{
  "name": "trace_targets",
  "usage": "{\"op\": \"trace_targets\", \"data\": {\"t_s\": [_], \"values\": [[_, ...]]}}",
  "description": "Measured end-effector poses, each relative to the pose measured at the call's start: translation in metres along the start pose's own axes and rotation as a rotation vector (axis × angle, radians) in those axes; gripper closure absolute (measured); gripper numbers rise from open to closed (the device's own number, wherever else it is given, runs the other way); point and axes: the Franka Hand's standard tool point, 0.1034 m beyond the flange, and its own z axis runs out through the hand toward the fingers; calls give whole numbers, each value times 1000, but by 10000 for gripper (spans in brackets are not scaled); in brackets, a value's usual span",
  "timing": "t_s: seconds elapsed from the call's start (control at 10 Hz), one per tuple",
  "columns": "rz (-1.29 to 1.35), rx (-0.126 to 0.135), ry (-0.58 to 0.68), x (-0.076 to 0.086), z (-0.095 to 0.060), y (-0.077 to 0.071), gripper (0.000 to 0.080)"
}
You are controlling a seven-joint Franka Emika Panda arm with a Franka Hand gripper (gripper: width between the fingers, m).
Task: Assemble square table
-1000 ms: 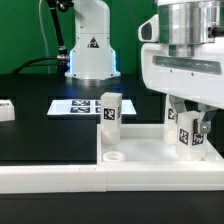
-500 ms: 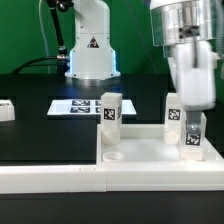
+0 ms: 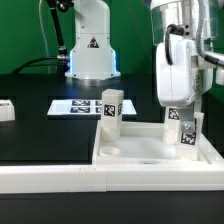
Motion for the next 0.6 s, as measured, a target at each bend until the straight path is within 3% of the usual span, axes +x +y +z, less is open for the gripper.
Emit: {"op": "trace_targets", "data": {"t_s": [0.1, 0.3, 0.5, 0.6], "values": [[-5, 0, 0, 0, 0, 0, 498], [-111, 5, -4, 2, -6, -3, 193], [-223, 27, -21, 16, -34, -10, 163], [-244, 52, -19, 28, -44, -14, 152]]}}
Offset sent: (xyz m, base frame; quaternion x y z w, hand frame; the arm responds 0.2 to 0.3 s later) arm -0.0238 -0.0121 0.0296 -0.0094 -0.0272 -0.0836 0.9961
